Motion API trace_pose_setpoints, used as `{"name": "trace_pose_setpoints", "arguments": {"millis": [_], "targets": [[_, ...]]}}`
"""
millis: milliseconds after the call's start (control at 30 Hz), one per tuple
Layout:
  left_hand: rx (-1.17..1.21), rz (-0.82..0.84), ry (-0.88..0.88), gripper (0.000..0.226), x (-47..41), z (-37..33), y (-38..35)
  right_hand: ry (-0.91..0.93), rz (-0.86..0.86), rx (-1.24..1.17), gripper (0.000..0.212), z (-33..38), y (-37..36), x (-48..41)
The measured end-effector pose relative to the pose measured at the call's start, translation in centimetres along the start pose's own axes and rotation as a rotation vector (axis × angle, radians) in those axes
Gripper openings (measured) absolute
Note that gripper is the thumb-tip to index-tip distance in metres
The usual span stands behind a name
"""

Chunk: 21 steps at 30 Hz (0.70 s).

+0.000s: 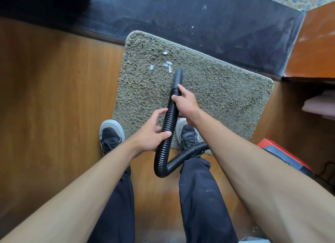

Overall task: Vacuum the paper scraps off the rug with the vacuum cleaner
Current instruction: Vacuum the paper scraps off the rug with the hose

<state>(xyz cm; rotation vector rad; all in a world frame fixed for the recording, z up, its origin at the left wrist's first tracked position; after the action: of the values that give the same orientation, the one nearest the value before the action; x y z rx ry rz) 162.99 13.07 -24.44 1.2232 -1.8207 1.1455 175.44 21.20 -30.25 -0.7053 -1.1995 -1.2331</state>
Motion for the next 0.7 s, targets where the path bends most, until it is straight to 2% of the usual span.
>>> {"name": "trace_pose_setpoints", "arguments": {"millis": [333, 700], "targets": [[0.129, -0.041, 0.004, 0.066, 1.6, 1.9, 2.3, 0.077, 0.090, 0.175, 0.063, 1.2, -4.0, 0.1], [0.037, 0.000, -0.019, 0.065, -0.5, -1.0, 0.9, 0.072, 0.001, 0.084, 0.061, 1.7, -0.2, -1.0]]}}
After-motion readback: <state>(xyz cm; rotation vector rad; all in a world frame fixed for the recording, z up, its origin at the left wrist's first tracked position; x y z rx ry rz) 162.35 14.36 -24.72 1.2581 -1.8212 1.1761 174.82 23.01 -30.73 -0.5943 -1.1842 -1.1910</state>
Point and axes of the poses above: each hand's wrist, its own x-axis away from the middle knuckle, its own y-axis out of the back of the hand, z = x × y, the point moved 4 cm from there along -x, towards the middle knuckle, and after that the axes turned 4 degrees about -y, right-handed, at the moved point
